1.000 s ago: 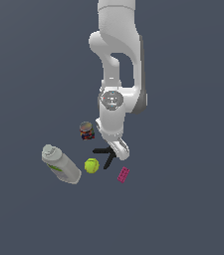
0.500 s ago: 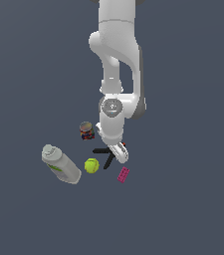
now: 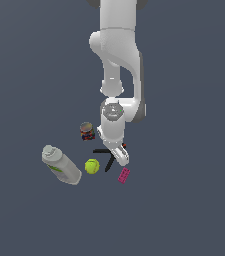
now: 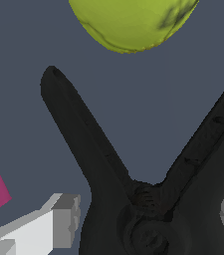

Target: Pick up a designated object from a clutter of objects.

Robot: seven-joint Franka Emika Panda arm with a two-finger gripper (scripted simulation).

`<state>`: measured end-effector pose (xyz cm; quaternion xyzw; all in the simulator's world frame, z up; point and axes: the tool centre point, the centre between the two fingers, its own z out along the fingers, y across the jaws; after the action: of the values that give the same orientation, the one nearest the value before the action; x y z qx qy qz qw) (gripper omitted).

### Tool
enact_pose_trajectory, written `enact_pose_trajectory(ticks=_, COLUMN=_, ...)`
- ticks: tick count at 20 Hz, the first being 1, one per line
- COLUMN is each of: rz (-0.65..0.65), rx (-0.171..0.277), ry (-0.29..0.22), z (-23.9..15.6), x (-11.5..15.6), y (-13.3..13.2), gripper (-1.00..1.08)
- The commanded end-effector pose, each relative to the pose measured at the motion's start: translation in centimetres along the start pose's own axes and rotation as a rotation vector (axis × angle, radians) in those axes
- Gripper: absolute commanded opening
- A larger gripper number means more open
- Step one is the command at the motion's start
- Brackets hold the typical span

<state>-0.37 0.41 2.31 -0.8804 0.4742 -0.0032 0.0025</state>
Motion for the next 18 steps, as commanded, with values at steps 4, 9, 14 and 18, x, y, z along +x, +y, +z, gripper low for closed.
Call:
enact_pose_trajectory(ticks=4, rz=0.002, rx=-0.008, ry=-0.003, z=0.4, x=0.0, y=0.3, gripper=-1.00)
enact_pose_trajectory(ticks=9, rz=0.000, rx=0.000, ry=0.000, z=0.0, x=0.0, y=0.0, gripper=-1.00)
enact_pose_trajectory(ticks=14, rz=0.000, rx=0.000, ry=0.000, z=-0.8, x=-0.3, y=-0.1, gripper=-1.00)
enact_pose_trajectory(ticks=18, rz=0.001, rx=0.000, ry=0.000, z=-2.2, x=-0.9, y=-0.1, gripper=-1.00)
